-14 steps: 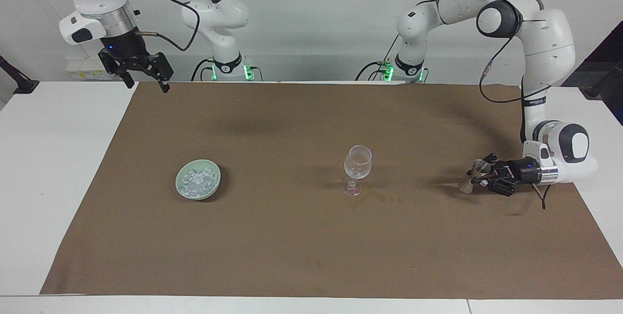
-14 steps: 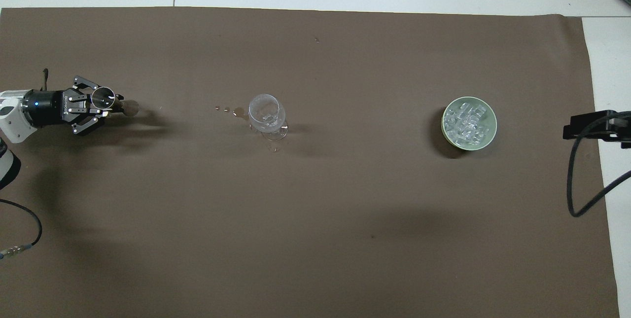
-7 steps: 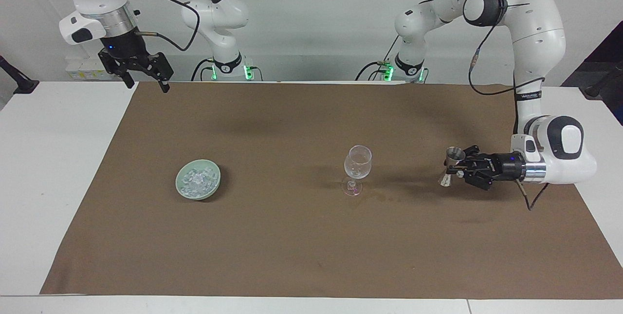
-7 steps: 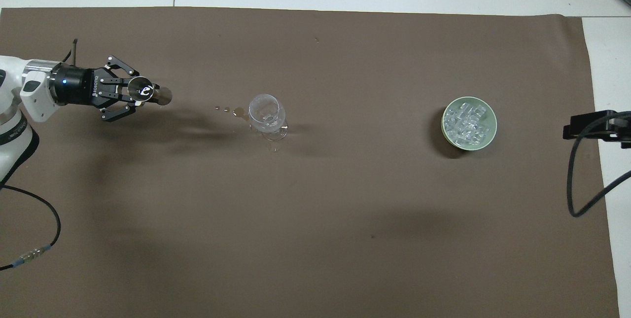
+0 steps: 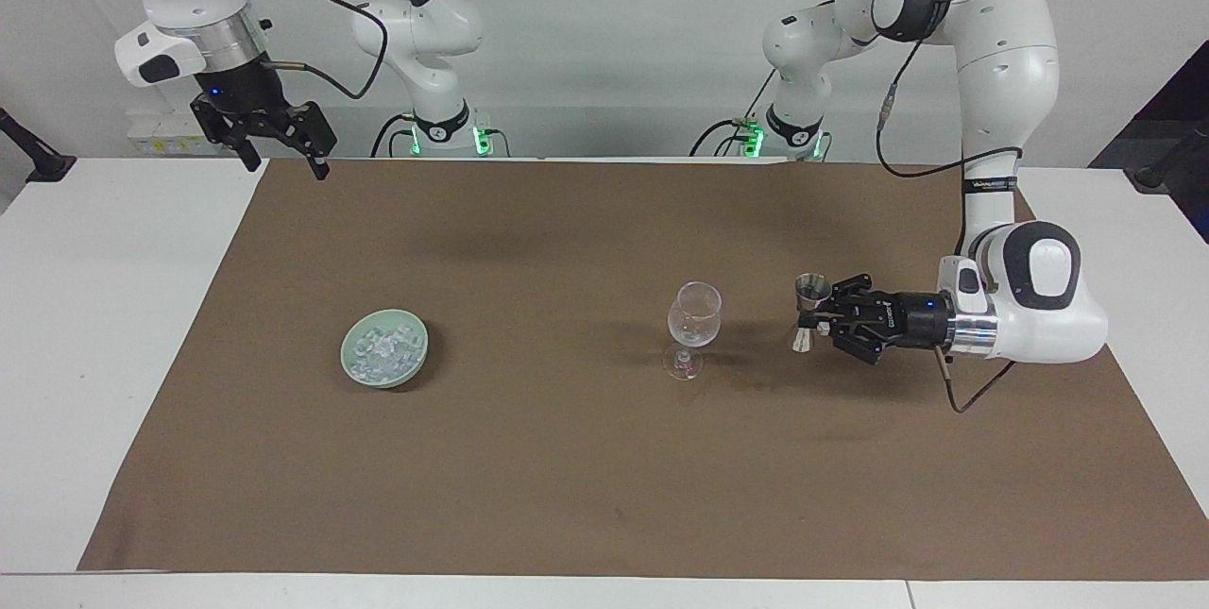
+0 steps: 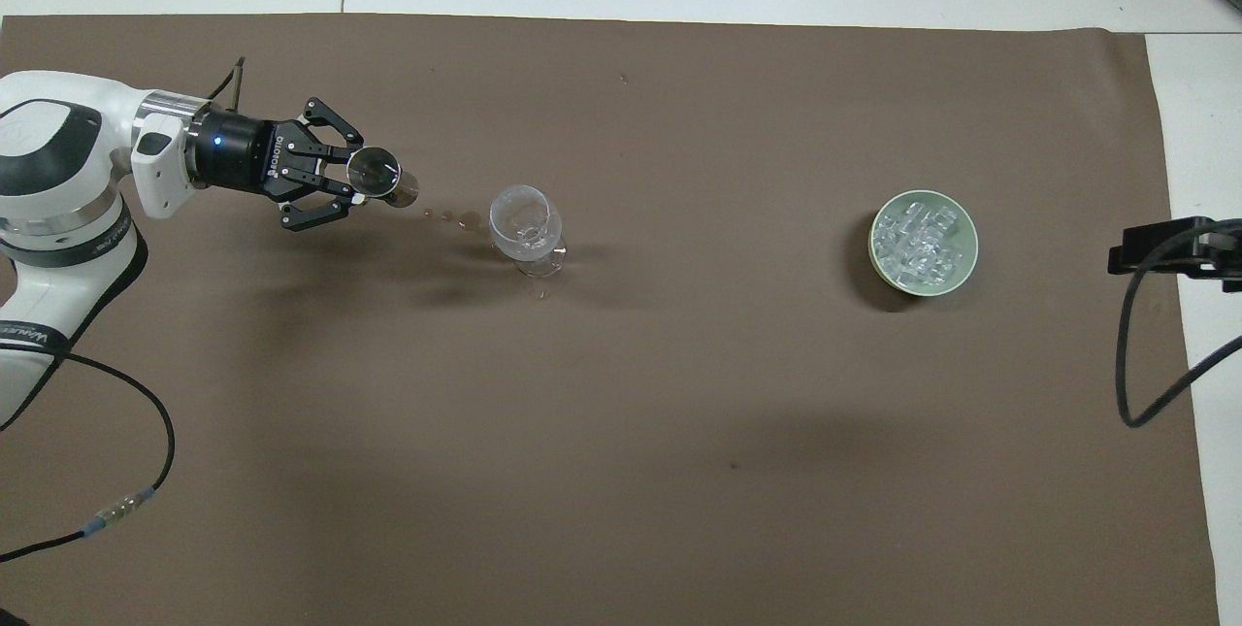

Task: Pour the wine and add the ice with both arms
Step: 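Carry the metal cup with the left gripper over the clear cup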

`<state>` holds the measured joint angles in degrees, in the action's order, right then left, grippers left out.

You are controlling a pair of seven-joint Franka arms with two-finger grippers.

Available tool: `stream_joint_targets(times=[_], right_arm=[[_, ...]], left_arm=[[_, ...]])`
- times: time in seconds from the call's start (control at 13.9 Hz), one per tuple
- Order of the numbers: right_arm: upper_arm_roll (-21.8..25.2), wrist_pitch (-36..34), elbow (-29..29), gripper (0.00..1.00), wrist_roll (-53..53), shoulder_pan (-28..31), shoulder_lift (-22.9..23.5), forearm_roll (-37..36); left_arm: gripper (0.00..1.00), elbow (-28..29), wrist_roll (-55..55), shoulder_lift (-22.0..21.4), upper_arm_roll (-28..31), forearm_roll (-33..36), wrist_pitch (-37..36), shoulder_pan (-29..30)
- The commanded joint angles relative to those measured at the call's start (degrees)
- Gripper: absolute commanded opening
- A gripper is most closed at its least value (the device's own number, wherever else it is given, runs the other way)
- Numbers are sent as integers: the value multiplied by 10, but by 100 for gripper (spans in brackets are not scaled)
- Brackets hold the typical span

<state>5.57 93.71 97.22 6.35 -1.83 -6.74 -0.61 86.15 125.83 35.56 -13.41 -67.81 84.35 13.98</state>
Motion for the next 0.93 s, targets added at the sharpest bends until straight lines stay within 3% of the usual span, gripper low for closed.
stream_joint_targets(times=[0.0,0.22,0.57,0.86], right_arm=[[-5,3,-1,100,-12,9,1,12],[-5,3,-1,100,-13,9,1,12],[-5,3,-1,100,-12,9,1,12],[-5,3,-1,100,-12,9,1,12]], left_arm=[[0,69,-36,-70,10,-15,43,-8],[0,77,-39,-84,11,-15,50,-18],[0,137,-57,-151,15,-13,95,-19],[0,148,-91,-167,16,-11,131,-40]])
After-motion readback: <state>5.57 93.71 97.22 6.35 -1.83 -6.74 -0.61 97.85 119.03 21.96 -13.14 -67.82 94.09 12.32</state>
